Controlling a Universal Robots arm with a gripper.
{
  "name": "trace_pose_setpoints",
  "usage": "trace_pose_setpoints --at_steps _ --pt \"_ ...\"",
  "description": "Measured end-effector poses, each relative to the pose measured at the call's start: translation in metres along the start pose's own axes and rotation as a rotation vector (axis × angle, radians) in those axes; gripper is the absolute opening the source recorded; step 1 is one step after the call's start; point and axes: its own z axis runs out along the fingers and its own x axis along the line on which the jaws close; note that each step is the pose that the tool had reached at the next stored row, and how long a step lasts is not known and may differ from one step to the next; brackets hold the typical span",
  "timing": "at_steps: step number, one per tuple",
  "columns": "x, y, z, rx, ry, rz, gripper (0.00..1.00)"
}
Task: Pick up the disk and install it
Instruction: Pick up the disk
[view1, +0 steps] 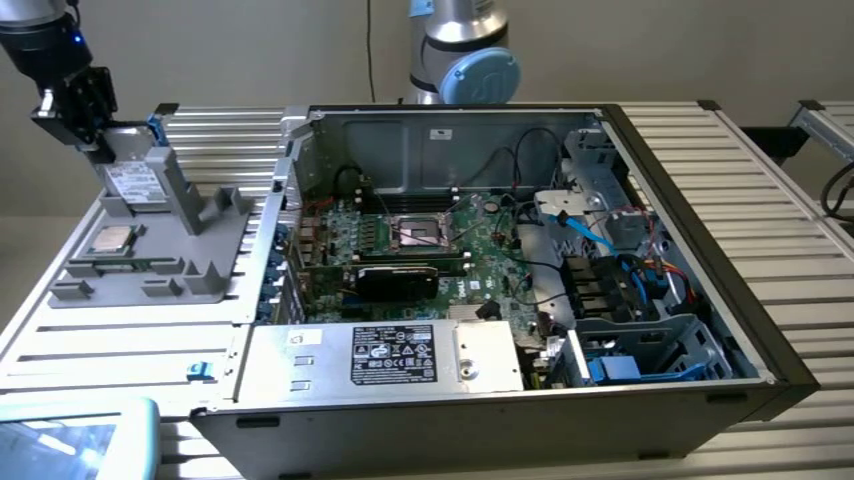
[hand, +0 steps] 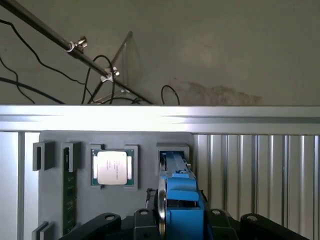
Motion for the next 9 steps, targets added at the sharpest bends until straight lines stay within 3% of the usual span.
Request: trace_pose_setpoints --at_steps 2,4,7,9 --pt "0.0009 0.0001 0.0001 0.0025 -0.0035 0.0 0.37" --pt "0.0018 0.0002 0.0001 0.0062 -0.0136 0.0 0.37" --pt "0.0031 0.0002 0.0001 0.0071 -0.0331 0.0 0.37" --pt "0.0033 0.0002 0.0001 0.0069 -0.0372 0.0 0.37"
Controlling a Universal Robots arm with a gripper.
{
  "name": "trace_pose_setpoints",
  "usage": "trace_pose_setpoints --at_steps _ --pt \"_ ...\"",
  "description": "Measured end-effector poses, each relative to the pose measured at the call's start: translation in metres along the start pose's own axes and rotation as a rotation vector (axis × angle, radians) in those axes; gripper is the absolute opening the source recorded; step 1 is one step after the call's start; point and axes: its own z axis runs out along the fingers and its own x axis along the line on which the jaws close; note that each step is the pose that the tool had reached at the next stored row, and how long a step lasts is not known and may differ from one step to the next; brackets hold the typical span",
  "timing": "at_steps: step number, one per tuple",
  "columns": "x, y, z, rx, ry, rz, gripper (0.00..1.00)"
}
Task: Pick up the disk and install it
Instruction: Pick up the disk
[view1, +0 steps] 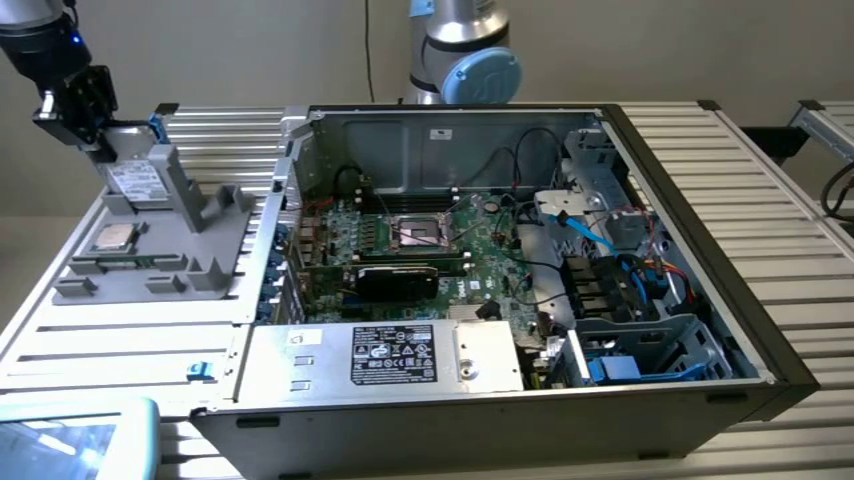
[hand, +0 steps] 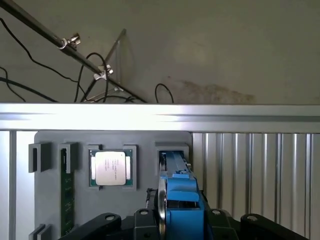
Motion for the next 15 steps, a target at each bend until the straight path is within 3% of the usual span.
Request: trace_pose_setpoints --at_steps 12,15 --pt "0.0 0.0 -0.0058 -0.0001 0.0008 0.0 0.37" --pt "0.0 0.0001 -0.0129 0.0003 0.0037 0.0 0.37"
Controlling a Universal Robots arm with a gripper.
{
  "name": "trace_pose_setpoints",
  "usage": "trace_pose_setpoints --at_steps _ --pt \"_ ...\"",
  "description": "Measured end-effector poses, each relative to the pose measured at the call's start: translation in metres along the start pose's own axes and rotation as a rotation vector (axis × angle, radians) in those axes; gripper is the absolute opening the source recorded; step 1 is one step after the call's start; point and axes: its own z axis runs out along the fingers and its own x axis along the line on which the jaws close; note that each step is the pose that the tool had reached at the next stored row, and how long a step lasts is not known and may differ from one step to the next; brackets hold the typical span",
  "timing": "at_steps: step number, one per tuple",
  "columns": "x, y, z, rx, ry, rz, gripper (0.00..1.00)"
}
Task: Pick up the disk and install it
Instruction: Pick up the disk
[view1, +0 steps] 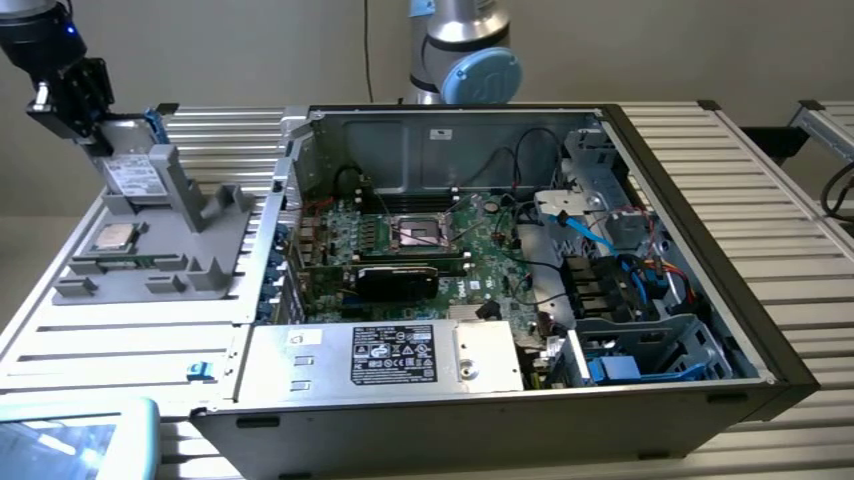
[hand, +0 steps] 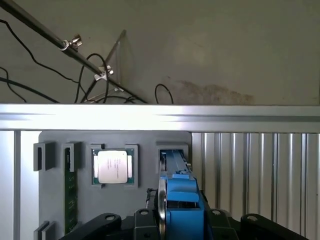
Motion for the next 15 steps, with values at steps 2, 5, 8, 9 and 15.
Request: trace_pose_setpoints --at_steps 2,5,8,9,15 --pt "0.0 0.0 -0.0061 -0.0001 0.0027 0.0 0.37" --pt "0.0 0.0001 -0.016 0.0003 0.0057 0.0 0.37" --pt "0.0 0.0001 -0.0259 0.0008 0.0076 0.0 0.37" --pt "0.0 0.0001 -0.0291 0.0009 0.0082 0.0 0.37" --pt "0.0 0.0002 -0.0476 0.0045 0.0098 0.0 0.37"
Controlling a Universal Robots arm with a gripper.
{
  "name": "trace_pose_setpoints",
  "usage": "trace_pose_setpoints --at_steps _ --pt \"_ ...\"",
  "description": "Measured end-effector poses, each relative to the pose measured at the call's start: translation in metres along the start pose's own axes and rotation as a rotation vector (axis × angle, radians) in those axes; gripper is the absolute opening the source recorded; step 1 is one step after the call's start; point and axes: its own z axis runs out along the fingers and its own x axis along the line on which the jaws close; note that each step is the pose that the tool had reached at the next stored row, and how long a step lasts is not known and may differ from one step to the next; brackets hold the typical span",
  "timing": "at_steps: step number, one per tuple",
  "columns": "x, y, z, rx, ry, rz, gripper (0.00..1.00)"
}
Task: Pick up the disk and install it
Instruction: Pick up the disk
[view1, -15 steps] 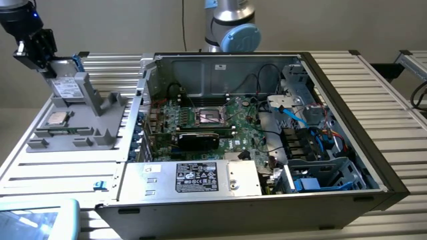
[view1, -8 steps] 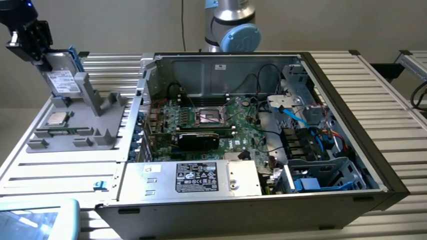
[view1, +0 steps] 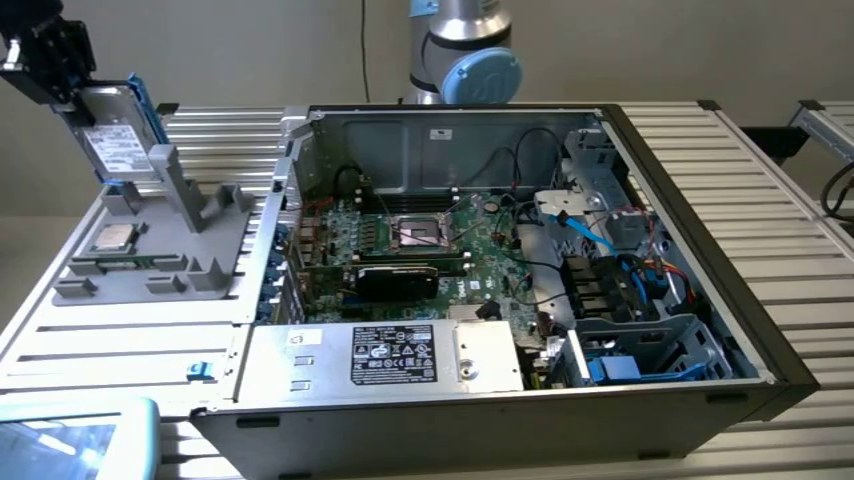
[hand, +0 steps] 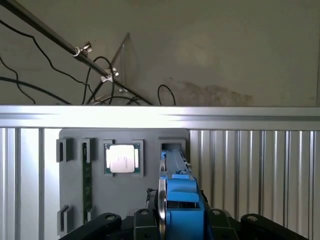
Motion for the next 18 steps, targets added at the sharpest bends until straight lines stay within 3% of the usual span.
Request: trace_pose_setpoints --at_steps 10,18 --pt "0.0 -0.0001 -0.036 0.001 0.0077 0.0 0.37" --pt "0.001 -0.0041 -0.0703 0.0009 0.0085 0.0 0.37"
